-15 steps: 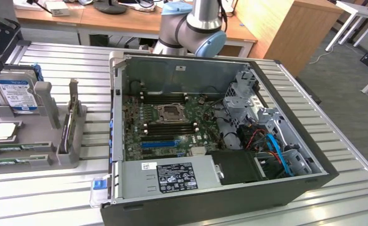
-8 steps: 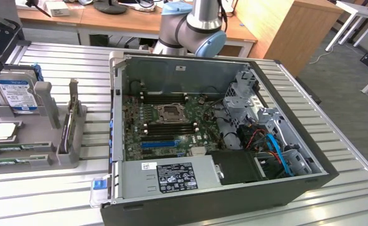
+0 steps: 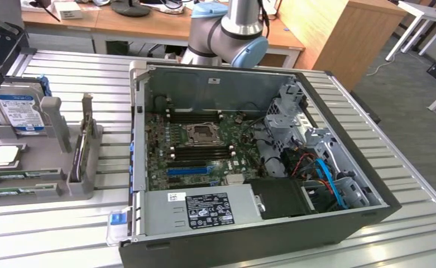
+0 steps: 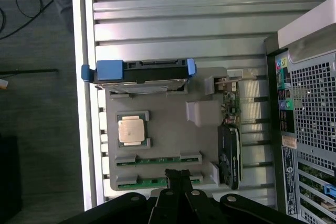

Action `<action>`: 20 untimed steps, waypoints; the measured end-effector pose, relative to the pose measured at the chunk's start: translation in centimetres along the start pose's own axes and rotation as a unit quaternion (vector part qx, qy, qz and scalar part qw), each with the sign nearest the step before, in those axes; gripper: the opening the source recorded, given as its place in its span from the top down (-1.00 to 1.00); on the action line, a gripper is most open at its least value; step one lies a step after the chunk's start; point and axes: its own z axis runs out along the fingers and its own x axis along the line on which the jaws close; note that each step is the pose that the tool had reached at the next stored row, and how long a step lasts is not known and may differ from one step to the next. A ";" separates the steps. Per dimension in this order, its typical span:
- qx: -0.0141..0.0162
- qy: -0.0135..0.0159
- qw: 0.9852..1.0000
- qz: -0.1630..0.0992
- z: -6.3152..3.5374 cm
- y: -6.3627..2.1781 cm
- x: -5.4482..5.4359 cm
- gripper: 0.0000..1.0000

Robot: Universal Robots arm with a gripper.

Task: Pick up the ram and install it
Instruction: 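Pick up the ram and move it above insertion slot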

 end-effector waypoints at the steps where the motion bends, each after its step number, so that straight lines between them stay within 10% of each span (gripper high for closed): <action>1: 0.000 0.000 1.000 -0.001 0.00 0.00 0.0 0.80; 9: 0.000 0.006 0.999 -0.054 0.01 0.00 0.0 0.80; 20: -0.001 0.011 0.990 -0.141 0.04 0.00 0.0 0.80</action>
